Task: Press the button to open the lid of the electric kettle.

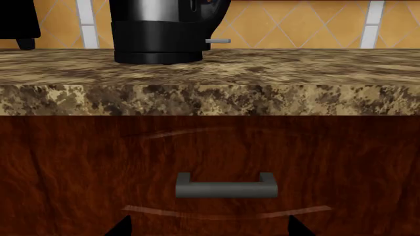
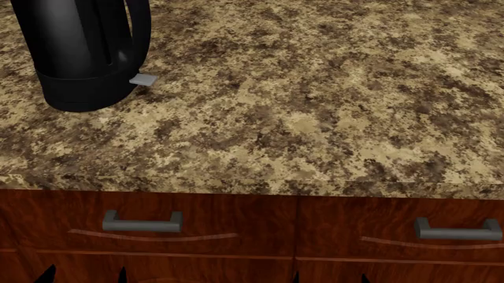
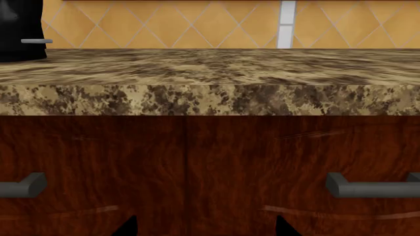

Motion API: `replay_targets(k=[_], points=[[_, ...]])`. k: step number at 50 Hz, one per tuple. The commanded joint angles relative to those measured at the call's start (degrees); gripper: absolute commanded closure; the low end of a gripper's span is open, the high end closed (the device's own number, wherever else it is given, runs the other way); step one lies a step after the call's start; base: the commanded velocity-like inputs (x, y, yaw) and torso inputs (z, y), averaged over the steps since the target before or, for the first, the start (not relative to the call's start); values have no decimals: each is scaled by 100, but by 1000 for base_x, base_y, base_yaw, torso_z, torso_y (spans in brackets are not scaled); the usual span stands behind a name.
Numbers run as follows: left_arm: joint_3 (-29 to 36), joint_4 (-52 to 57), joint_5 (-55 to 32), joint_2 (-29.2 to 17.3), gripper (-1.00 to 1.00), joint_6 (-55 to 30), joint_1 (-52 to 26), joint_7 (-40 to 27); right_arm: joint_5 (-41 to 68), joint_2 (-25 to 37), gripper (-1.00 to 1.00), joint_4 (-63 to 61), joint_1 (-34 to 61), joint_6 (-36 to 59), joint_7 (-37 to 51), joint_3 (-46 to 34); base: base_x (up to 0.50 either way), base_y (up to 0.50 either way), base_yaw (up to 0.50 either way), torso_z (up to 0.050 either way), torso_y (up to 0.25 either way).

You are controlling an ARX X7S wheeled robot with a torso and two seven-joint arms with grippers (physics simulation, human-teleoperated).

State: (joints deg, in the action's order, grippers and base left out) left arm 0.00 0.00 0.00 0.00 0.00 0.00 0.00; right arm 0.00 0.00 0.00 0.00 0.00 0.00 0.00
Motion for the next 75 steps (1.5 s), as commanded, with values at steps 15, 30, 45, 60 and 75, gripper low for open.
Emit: replay_targets(k=[15,30,45,60,75], points=[[414,147,-388,-349,-100,515,205,-41,445,348,-100,-327,-76,-126,416,-348,0,0,0,30,0],[-117,3203,-1098,-992,-100,-2252,-1059,-312,1261,895,-100,-4323,1394,3629,731,91,0,0,0,50,0],[-768,3563,-1238,-1312,-100,-2465,-1585,-635,1802,1105,-100,-4948,2667,5116,869,391,0,62,0,50,0],[-1005,3690,-1160,-1485,-100,-2670,-1573,-879,1741,1144,-100,-4953,2514,5014,1007,325,12,500,0,0,0],[-1234,3796,-1369,-1506,-100,-2796,-1635,-962,2015,1211,-100,-5083,2550,4990,871,403,426,168,0,0,0]])
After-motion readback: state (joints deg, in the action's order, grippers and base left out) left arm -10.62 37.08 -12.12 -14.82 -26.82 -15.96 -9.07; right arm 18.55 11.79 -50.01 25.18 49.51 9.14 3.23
